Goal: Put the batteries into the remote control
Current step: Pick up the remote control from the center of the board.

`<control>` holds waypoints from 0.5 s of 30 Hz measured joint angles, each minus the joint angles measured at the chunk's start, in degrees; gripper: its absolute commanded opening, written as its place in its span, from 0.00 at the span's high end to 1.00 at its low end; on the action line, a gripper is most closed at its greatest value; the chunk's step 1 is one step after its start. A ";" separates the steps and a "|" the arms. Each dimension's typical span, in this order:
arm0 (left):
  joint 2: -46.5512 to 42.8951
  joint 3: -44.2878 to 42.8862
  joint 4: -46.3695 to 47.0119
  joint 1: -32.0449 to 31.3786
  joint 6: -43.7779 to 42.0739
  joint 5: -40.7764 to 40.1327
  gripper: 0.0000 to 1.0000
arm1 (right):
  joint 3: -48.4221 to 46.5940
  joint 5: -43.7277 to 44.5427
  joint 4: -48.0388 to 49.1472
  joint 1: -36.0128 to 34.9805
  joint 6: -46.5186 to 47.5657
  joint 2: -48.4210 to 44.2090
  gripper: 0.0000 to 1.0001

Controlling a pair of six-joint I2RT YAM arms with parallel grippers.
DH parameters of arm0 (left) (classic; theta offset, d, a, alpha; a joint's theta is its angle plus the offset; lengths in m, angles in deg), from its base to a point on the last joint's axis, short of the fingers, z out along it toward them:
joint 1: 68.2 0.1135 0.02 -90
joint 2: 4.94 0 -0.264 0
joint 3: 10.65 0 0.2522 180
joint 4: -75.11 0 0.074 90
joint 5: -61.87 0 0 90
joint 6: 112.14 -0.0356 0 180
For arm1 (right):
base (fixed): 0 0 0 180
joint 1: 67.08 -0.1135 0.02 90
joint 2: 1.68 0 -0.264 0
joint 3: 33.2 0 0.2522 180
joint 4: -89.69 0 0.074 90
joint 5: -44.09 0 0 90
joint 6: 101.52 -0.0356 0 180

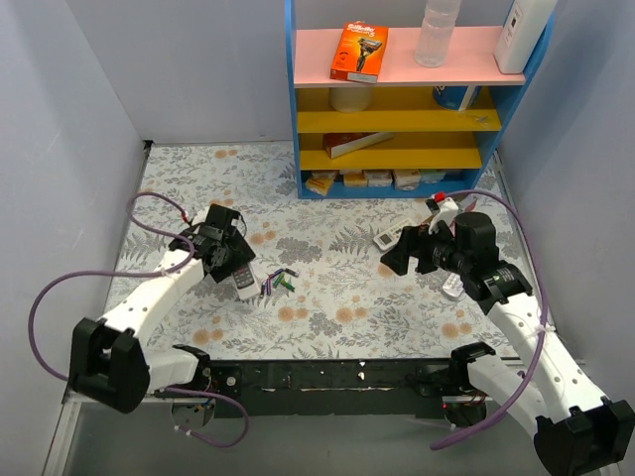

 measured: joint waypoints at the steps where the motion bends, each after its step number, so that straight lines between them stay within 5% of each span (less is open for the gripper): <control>1: -1.92 -0.13 0.81 0.00 -0.28 0.46 1.00 | 0.04 -1.99 1.03 0.00 -0.79 0.20 0.02; 8: -14.01 0.22 13.20 0.22 -2.01 11.91 1.00 | 3.52 -17.38 15.15 -1.14 -8.28 2.51 0.02; 15: -18.43 4.26 32.13 -1.05 0.63 25.79 1.00 | 8.61 -23.32 33.46 -9.53 -16.85 7.56 0.02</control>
